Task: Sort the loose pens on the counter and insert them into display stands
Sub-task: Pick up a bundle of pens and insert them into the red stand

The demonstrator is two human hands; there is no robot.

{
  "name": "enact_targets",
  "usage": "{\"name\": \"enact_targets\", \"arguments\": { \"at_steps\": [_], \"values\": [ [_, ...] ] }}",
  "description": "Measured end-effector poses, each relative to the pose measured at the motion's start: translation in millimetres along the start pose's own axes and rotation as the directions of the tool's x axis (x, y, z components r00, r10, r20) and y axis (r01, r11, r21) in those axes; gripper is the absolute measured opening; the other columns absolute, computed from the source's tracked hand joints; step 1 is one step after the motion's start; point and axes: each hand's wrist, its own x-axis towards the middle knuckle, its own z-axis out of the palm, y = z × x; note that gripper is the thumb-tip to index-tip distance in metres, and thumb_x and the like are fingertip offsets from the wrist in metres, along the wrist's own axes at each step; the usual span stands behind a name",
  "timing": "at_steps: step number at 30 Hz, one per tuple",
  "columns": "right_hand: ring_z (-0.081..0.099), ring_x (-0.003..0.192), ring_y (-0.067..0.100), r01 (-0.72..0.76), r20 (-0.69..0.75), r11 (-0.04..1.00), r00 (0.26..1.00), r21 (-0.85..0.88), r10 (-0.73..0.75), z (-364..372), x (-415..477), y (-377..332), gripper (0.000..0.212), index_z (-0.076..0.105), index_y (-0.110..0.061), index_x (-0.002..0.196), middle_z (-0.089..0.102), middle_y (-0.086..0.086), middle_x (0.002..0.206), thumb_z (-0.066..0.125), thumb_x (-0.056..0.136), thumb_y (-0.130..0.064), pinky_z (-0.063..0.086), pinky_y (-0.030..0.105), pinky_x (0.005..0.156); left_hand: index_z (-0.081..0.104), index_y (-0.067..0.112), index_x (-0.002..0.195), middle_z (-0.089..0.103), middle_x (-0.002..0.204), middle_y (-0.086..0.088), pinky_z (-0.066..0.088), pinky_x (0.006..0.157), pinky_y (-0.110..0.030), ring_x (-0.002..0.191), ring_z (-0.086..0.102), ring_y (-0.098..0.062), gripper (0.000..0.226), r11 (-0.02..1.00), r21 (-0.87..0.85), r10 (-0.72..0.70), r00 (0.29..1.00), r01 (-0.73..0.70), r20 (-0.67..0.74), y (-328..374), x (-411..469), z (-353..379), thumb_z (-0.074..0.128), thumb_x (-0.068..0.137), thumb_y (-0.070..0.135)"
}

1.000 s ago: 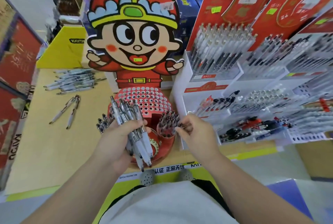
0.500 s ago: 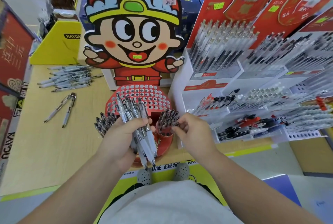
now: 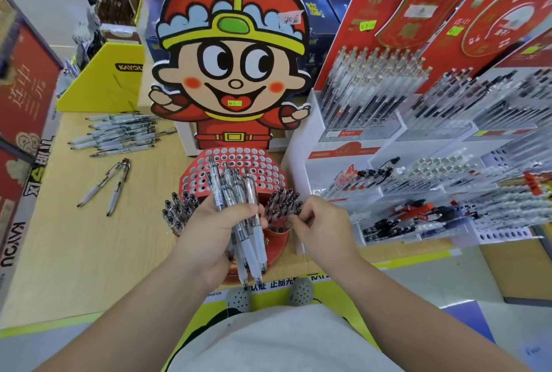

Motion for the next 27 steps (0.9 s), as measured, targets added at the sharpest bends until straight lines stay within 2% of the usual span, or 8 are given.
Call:
{"name": "enact_targets", "arguments": {
  "at_steps": [5, 8, 10, 12, 14, 19, 23, 27],
  "values": [
    [0.051, 0.052, 0.007, -0.058, 0.008, 0.996, 0.998, 0.068, 0.057, -5, 3, -3, 0.035, 0.053, -0.020, 0.065, 0.055, -0.008, 0.057, 0.085, 0.078, -0.024, 0.040, 0.025, 0.051, 0.065, 0.011, 0.103, 0.075, 0.088, -0.011, 0.056, 0.075, -0.040, 0.073, 0.073, -0.022, 0.020, 0.999, 0.047, 0.019, 0.999, -0.021, 0.025, -1, 2, -4, 0.069, 0.087, -0.001],
    [0.060, 0.060, 0.005, -0.151, -0.014, 0.979, 0.988, 0.139, 0.154, -18, 1, -12, 0.031, 0.061, -0.022, 0.068, 0.065, -0.007, 0.064, 0.086, 0.075, -0.039, 0.049, 0.023, 0.058, 0.066, 0.010, 0.106, 0.075, 0.090, -0.013, 0.056, 0.068, -0.036, 0.071, 0.072, -0.022, 0.021, 0.998, 0.062, -0.001, 0.997, -0.004, 0.075, -1, 3, -9, 0.067, 0.088, -0.001],
    [0.064, 0.062, 0.013, -0.169, -0.005, 0.948, 0.984, 0.269, 0.177, -29, 0, -28, 0.025, 0.064, -0.025, 0.068, 0.066, -0.004, 0.063, 0.081, 0.081, -0.038, 0.054, 0.031, 0.062, 0.066, 0.011, 0.106, 0.074, 0.090, -0.013, 0.056, 0.063, -0.034, 0.070, 0.070, -0.023, 0.023, 0.997, 0.067, -0.033, 0.988, 0.023, 0.148, -2, 3, -11, 0.066, 0.088, -0.002],
    [0.065, 0.058, 0.020, -0.161, 0.068, 0.879, 0.987, 0.449, 0.146, -39, -1, -48, 0.018, 0.068, -0.025, 0.072, 0.067, 0.000, 0.064, 0.077, 0.087, -0.031, 0.054, 0.035, 0.057, 0.066, 0.009, 0.105, 0.073, 0.088, -0.014, 0.056, 0.059, -0.033, 0.068, 0.069, -0.023, 0.025, 0.995, 0.097, -0.059, 0.967, 0.036, 0.249, -2, 2, -11, 0.069, 0.084, -0.004],
    [0.062, 0.054, 0.017, -0.187, 0.164, 0.798, 0.980, 0.573, 0.112, -46, -2, -65, 0.009, 0.071, -0.020, 0.082, 0.066, 0.002, 0.066, 0.072, 0.091, -0.021, 0.050, 0.030, 0.052, 0.068, 0.006, 0.103, 0.071, 0.086, -0.014, 0.057, 0.059, -0.032, 0.066, 0.068, -0.023, 0.028, 0.991, 0.130, -0.066, 0.934, 0.021, 0.352, -3, 2, -10, 0.072, 0.077, -0.002],
    [0.058, 0.057, 0.018, -0.371, 0.405, 0.692, 0.906, 0.620, 0.122, -52, -1, -76, 0.012, 0.073, -0.007, 0.093, 0.064, 0.006, 0.063, 0.071, 0.092, -0.019, 0.046, 0.024, 0.050, 0.068, 0.003, 0.099, 0.066, 0.089, -0.016, 0.055, 0.070, -0.034, 0.075, 0.063, -0.025, 0.023, 0.982, 0.181, -0.043, 0.866, -0.056, 0.498, -2, 4, -8, 0.066, 0.076, 0.003],
    [0.059, 0.055, 0.015, -0.389, 0.429, 0.694, 0.894, 0.605, 0.127, -55, 1, -73, 0.013, 0.073, -0.004, 0.088, 0.066, 0.013, 0.067, 0.071, 0.091, -0.016, 0.046, 0.021, 0.049, 0.069, 0.005, 0.099, 0.069, 0.088, -0.014, 0.056, 0.069, -0.033, 0.074, 0.065, -0.024, 0.023, 0.976, 0.217, -0.070, 0.894, -0.031, 0.442, 0, 1, -9, 0.069, 0.076, 0.002],
    [0.059, 0.052, 0.016, -0.388, 0.364, 0.643, 0.914, 0.660, 0.177, -67, 7, -71, 0.010, 0.072, -0.008, 0.081, 0.067, 0.009, 0.066, 0.070, 0.090, -0.009, 0.048, 0.021, 0.047, 0.063, 0.008, 0.098, 0.071, 0.079, -0.012, 0.057, 0.059, -0.031, 0.065, 0.066, -0.022, 0.017, 0.986, 0.156, -0.081, 0.979, 0.052, 0.187, 0, 2, -14, 0.068, 0.087, -0.005]
  ]
}}
